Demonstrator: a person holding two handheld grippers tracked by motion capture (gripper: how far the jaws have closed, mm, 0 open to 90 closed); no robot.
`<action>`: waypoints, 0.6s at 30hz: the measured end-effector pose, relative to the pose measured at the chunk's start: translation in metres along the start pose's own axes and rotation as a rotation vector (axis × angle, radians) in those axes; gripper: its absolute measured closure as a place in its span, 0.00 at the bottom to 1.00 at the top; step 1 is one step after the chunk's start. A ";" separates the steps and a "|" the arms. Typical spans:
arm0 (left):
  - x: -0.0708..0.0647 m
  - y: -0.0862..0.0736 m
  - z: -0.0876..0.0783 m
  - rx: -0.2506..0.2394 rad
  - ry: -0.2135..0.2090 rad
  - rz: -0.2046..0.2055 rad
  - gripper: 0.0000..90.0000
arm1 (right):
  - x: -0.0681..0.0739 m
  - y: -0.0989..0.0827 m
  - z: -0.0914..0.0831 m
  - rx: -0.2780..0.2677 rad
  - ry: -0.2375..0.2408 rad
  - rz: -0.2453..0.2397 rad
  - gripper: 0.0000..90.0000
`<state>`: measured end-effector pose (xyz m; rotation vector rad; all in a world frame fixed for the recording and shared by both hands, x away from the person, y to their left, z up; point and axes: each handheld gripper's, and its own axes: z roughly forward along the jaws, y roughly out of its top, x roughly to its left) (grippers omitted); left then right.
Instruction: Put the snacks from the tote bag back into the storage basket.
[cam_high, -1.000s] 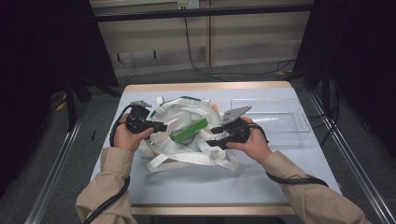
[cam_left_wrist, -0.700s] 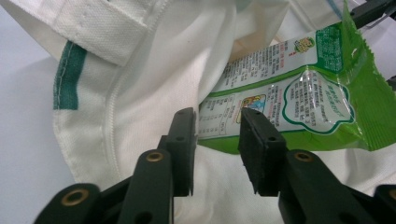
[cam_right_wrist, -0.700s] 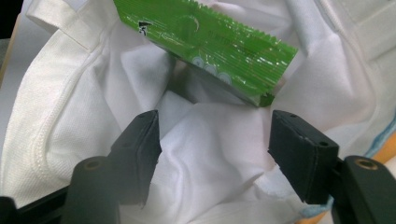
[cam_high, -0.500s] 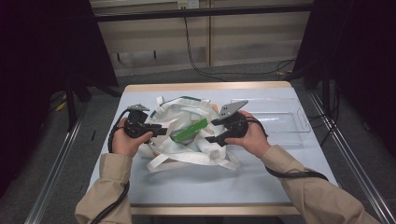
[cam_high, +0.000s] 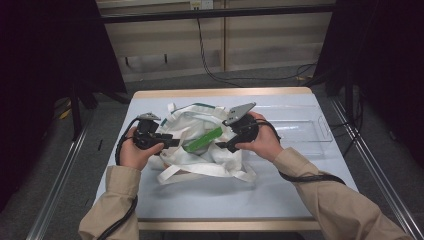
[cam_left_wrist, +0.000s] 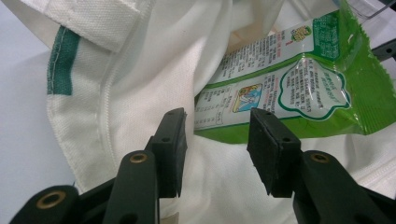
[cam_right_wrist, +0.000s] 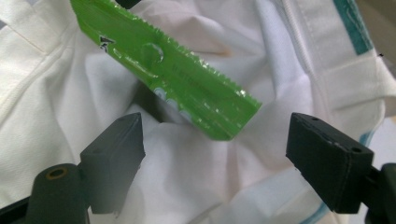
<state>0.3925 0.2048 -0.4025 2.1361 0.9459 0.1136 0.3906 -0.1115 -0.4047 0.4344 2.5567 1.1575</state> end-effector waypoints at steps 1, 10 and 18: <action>0.000 0.000 0.000 -0.002 0.000 -0.004 0.62 | 0.000 0.002 0.001 -0.005 0.005 -0.005 0.22; 0.000 -0.002 -0.002 -0.007 -0.003 -0.011 0.57 | 0.002 0.012 0.016 0.012 0.034 -0.094 0.33; 0.002 -0.004 -0.004 -0.015 0.019 -0.009 0.48 | 0.011 0.018 0.028 0.062 0.073 -0.226 0.60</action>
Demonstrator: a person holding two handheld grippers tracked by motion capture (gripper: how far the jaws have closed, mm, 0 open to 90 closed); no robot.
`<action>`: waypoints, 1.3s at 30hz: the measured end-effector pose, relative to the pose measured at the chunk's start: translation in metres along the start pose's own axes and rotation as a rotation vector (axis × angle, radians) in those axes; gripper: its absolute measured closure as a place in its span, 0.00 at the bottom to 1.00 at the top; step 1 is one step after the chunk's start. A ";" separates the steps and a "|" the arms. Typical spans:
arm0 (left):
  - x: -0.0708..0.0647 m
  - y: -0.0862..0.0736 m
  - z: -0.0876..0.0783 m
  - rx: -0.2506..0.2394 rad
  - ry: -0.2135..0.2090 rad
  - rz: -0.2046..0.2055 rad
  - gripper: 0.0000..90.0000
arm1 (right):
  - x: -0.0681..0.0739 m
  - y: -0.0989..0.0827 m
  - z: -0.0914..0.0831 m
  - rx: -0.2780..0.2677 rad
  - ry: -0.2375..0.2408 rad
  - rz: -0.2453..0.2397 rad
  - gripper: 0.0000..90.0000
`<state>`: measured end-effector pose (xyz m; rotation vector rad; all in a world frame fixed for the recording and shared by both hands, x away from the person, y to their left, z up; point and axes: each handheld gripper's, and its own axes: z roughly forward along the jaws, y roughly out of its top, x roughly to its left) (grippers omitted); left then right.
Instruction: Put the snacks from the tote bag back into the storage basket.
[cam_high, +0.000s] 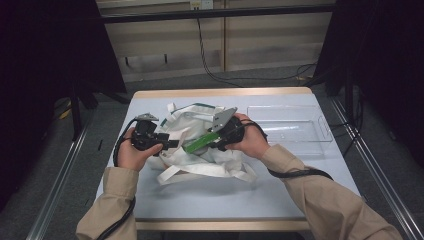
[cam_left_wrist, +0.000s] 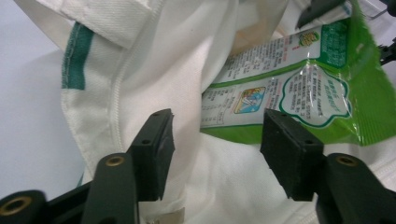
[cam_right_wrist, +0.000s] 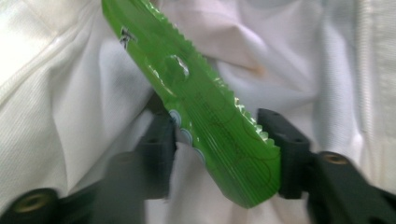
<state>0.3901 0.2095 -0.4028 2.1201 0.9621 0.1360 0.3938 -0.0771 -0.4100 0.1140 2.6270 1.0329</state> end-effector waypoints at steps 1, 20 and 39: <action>0.000 0.000 0.000 -0.001 0.000 -0.001 0.47 | 0.001 0.001 0.001 0.006 -0.001 -0.019 0.63; -0.009 0.002 0.002 -0.020 0.026 0.050 0.30 | -0.019 0.014 -0.041 -0.013 0.016 0.191 0.88; -0.027 0.003 0.014 -0.046 -0.004 0.086 0.16 | -0.043 0.035 -0.086 0.016 0.042 0.309 0.90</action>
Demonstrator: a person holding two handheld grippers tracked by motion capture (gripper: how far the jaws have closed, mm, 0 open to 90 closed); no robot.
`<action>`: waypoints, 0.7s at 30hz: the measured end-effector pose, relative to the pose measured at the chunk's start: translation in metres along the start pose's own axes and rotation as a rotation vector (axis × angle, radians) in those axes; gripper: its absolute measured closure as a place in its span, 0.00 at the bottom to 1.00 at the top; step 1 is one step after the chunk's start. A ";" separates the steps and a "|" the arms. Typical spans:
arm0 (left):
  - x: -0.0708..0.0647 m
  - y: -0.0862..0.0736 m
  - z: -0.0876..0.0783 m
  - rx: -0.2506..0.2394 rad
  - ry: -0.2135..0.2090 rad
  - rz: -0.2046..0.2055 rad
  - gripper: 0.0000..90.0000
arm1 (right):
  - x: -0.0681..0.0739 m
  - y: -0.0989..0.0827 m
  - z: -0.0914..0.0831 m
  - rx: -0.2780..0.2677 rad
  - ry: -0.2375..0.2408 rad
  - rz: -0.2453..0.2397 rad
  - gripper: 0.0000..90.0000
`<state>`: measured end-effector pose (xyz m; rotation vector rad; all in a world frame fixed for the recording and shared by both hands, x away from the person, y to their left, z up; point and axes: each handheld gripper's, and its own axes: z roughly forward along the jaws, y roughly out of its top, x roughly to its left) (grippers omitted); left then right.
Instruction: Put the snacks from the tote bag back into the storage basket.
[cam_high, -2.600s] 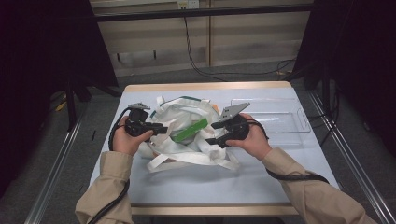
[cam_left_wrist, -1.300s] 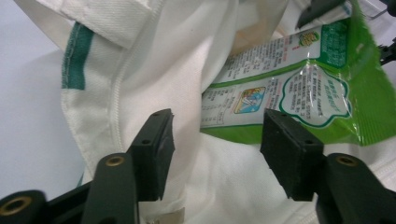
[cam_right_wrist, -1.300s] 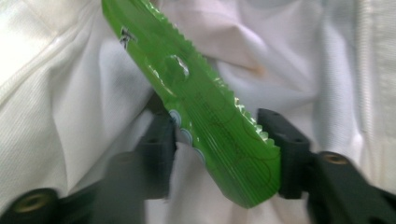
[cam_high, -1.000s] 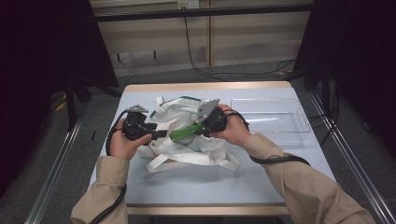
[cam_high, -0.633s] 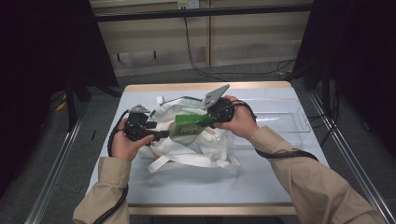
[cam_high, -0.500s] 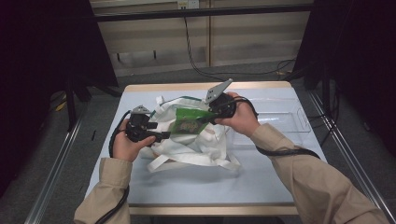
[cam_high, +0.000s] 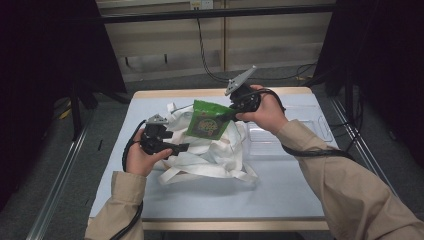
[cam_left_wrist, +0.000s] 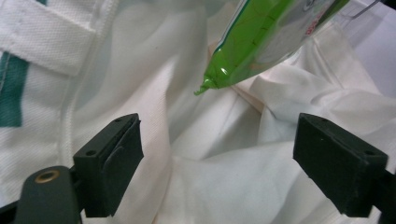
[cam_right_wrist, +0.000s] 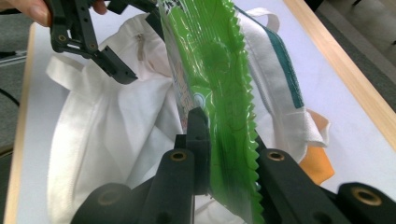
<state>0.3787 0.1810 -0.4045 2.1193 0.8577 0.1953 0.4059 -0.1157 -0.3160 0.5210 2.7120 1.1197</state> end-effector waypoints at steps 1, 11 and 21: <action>-0.002 0.000 0.001 -0.002 0.004 0.002 0.15 | 0.000 0.001 -0.002 0.009 0.005 0.009 0.90; -0.011 0.004 0.006 0.010 -0.012 0.023 0.12 | 0.000 0.007 -0.015 0.040 -0.005 -0.003 0.90; -0.014 0.001 0.007 0.019 -0.025 0.015 0.10 | -0.004 0.003 -0.025 0.071 0.003 0.020 0.90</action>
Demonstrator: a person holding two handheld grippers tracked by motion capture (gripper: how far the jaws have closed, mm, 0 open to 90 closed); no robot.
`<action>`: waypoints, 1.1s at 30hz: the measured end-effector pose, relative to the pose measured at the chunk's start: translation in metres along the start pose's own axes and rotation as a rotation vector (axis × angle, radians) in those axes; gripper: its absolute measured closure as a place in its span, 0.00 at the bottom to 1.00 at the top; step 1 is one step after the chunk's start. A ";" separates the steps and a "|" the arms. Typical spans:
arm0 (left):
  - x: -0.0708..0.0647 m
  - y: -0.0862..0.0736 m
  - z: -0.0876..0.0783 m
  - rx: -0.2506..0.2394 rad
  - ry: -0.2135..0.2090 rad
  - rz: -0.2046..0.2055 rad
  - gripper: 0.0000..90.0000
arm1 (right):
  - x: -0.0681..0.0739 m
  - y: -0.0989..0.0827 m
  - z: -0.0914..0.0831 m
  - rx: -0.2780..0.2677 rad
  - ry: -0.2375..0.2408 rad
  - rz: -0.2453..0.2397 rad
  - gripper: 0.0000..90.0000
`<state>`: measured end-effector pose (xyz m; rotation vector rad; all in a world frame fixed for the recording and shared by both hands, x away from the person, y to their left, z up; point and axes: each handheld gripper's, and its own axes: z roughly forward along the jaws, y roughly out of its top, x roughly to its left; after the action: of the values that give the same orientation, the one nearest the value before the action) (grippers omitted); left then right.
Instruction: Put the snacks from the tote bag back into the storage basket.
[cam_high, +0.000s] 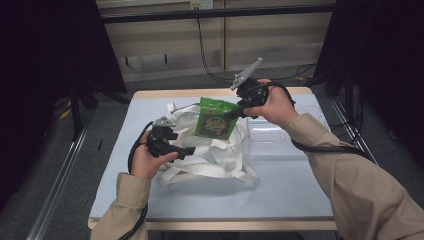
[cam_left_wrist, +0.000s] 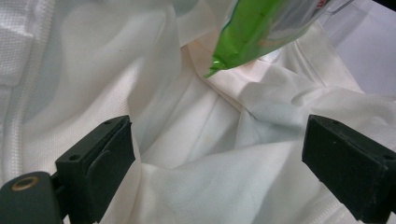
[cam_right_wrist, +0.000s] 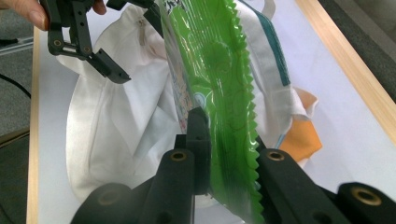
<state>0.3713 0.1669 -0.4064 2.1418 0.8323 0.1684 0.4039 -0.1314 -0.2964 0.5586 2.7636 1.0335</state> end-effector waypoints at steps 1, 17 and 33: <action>-0.001 0.000 0.001 -0.002 -0.005 0.004 0.09 | -0.001 0.000 -0.001 0.000 0.000 0.001 0.90; -0.003 -0.002 0.005 0.010 -0.001 -0.006 0.06 | -0.011 -0.002 -0.020 0.043 0.013 0.001 0.90; 0.002 -0.006 0.010 0.027 -0.012 -0.015 0.05 | -0.030 -0.017 -0.049 0.057 -0.022 0.016 0.90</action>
<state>0.3737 0.1637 -0.4176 2.1595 0.8479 0.1372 0.4139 -0.1844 -0.2707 0.5977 2.7812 0.9486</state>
